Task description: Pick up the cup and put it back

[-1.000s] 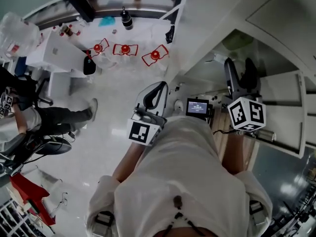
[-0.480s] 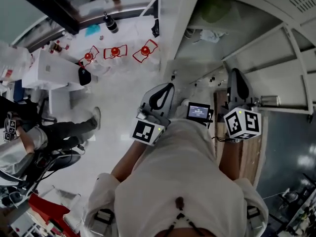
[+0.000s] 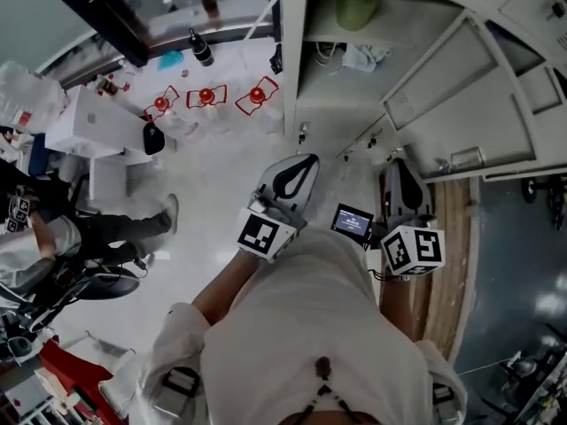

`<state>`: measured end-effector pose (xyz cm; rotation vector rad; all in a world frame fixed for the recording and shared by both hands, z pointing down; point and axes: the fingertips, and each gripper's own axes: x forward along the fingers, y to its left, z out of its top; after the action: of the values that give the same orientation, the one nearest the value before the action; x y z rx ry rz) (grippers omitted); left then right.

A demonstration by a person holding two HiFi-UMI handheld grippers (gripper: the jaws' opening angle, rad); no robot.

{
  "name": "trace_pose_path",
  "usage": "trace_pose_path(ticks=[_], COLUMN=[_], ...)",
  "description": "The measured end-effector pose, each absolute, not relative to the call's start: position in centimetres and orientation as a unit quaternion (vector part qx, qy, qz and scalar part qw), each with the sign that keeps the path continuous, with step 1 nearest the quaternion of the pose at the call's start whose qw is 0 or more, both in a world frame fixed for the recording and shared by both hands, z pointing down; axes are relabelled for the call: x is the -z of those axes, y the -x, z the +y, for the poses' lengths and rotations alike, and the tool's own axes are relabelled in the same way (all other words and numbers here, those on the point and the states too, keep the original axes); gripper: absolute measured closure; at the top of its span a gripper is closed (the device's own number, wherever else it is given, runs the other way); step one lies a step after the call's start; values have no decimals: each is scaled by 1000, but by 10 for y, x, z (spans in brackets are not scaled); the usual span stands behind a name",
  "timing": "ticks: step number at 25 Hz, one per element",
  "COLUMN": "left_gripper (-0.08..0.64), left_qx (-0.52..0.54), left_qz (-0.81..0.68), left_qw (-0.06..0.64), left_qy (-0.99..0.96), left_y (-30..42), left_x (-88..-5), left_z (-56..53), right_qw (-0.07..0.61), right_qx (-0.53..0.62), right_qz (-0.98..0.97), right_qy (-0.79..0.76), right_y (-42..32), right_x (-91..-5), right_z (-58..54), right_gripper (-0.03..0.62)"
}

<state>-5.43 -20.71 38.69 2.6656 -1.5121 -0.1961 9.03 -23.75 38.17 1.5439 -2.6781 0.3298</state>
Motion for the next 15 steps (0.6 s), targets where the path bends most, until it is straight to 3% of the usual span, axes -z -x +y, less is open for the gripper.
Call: trace_pose_path(ticks=[15], left_gripper=[551], left_qx=[9], left_qz=[-489], left_qw=[90], left_qy=[-868], left_y=[-43], left_x=[-409], left_z=[-46], right_qw=[34], right_qx=[-178], right_qz=[-866], right_qy=[-465], right_y=[-168], right_x=[-429], right_z=[-82], right_gripper=[568])
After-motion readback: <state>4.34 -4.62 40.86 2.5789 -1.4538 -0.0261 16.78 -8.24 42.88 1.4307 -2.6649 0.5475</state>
